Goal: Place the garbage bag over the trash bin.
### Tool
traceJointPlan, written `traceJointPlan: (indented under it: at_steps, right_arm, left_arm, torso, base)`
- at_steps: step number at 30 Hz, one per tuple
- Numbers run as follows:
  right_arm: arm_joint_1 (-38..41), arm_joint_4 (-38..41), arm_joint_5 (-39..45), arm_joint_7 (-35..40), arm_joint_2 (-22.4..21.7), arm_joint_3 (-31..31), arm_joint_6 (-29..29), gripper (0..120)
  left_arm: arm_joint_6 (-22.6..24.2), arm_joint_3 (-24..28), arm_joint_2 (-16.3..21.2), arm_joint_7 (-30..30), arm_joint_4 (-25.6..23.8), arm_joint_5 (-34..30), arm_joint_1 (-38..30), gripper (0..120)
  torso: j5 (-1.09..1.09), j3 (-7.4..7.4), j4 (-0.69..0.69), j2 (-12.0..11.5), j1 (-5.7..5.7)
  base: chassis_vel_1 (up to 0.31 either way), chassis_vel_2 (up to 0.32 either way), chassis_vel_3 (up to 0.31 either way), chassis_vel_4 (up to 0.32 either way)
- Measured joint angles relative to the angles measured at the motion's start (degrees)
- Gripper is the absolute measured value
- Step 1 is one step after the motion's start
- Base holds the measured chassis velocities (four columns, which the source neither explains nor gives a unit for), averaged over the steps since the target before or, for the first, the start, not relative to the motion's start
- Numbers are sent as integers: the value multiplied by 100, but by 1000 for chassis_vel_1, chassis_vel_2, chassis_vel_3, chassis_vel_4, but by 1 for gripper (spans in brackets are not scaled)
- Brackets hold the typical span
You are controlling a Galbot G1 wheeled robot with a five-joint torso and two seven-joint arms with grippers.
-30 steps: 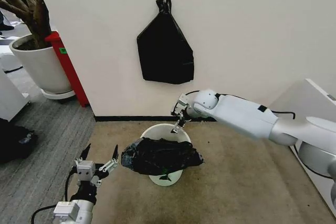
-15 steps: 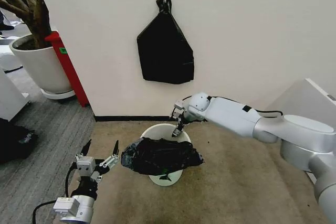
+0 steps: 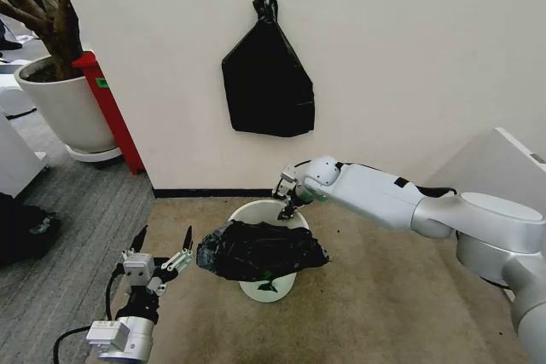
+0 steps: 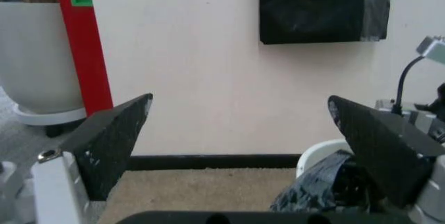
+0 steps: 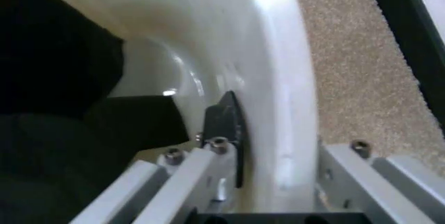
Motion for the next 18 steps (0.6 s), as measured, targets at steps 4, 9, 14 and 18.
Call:
traceJointPlan:
  at_steps: [4, 9, 14, 18]
  right_arm:
    - [0, 108, 203, 176, -169, 164, -1, 0]
    - [-8, 290, 632, 597, -312, 413, -4, 0]
    - [2, 643, 1249, 1168, -510, 671, -7, 0]
    - [-26, 1150, 1753, 1696, -811, 740, -13, 0]
  left_arm:
    - [0, 64, 30, -31, 0, 15, -23, 100]
    - [0, 105, 57, -102, -20, 35, -25, 100]
    - [0, 97, 117, -144, -59, 2, -32, 100]
    - [1, 91, 137, -151, -61, -37, -81, 100]
  torso:
    - [-2, -1, -2, 0, 0]
    - [-3, -1, -2, 0, 0]
    - [-2, -1, -1, 0, 0]
    - [-2, -2, -2, 0, 0]
  base:
    - [0, 0, 0, 0]
    - [0, 0, 0, 0]
    - [0, 0, 0, 0]
    - [0, 0, 0, 0]
